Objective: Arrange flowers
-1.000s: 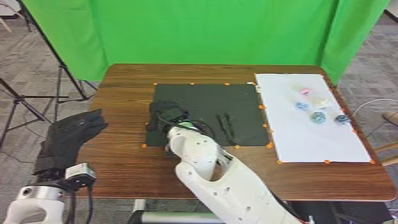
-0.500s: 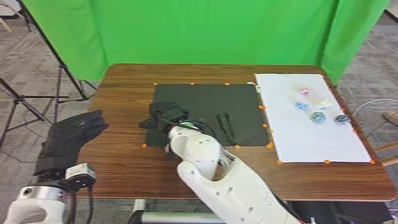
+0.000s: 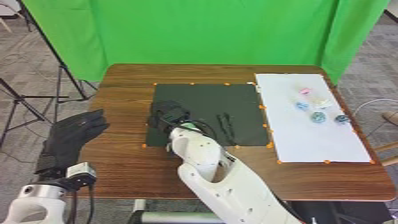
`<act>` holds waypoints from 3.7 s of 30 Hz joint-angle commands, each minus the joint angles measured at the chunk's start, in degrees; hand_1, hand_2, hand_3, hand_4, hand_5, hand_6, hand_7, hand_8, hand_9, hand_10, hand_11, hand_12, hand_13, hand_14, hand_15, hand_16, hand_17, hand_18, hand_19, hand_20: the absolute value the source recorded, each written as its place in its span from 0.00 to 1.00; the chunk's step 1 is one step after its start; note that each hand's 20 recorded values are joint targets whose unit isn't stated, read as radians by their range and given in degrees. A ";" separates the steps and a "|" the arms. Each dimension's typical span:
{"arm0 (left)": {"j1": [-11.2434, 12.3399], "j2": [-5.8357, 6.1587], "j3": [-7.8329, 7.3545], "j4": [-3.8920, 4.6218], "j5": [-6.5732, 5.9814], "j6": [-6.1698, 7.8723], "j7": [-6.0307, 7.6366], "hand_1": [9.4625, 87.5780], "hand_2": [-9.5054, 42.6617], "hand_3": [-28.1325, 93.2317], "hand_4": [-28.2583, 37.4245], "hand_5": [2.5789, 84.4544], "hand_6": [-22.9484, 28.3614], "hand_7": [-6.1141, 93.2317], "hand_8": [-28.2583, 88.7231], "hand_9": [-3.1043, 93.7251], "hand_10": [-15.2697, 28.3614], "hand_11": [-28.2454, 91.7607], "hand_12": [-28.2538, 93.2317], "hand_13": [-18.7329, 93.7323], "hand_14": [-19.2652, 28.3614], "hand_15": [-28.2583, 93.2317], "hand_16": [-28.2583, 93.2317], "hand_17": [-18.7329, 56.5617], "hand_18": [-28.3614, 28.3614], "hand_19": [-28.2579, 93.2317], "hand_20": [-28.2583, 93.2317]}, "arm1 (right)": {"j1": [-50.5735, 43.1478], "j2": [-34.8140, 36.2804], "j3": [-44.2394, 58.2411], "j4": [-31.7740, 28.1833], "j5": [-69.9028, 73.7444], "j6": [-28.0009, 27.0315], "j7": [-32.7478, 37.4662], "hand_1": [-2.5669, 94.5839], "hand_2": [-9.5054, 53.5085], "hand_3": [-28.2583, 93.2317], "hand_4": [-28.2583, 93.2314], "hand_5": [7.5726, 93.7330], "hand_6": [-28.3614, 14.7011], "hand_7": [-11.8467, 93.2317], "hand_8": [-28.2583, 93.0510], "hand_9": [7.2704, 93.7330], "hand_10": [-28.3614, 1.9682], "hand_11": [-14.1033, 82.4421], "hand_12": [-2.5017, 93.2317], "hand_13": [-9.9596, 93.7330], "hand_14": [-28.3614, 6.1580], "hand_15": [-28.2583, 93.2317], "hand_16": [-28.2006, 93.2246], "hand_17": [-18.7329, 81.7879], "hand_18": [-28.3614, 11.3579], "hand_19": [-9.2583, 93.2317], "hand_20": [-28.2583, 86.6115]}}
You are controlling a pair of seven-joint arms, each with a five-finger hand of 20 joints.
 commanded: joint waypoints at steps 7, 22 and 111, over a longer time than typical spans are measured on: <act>-0.24 -0.30 0.18 0.26 0.75 -1.14 -0.73 0.25 0.30 0.92 0.26 0.58 0.74 0.21 0.17 0.46 0.85 0.53 0.31 0.41 0.99 0.71 0.14 0.13 0.88 0.70 0.35 | 1.00 0.83 -1.96 2.08 -4.73 9.09 0.15 0.48 0.22 0.84 0.00 0.81 0.62 0.37 0.27 0.89 0.55 0.44 0.23 0.82 0.63 0.79 0.42 0.65 0.24 1.00 0.48; 3.55 -0.69 -0.47 -1.08 -0.22 1.08 1.15 0.25 0.29 0.92 0.27 0.58 0.74 0.21 0.17 0.46 0.85 0.53 0.31 0.42 0.99 0.71 0.14 0.13 0.88 0.70 0.35 | 0.86 1.39 -2.43 0.00 -2.46 8.41 -0.42 0.43 0.13 0.85 0.00 0.77 0.62 0.38 0.25 0.85 0.54 0.45 0.23 0.82 0.64 0.79 0.43 0.65 0.25 1.00 0.48; 8.03 -0.68 1.83 -2.40 -2.63 4.53 6.96 0.23 0.28 0.92 0.24 0.57 0.74 0.21 0.17 0.45 0.85 0.53 0.31 0.41 0.99 0.71 0.14 0.12 0.88 0.70 0.36 | -16.02 39.30 28.87 -7.28 14.52 -0.29 18.79 0.41 0.06 0.91 0.00 0.56 0.52 0.31 0.14 0.62 0.33 0.34 0.19 0.74 0.51 0.83 0.39 0.66 0.27 1.00 0.50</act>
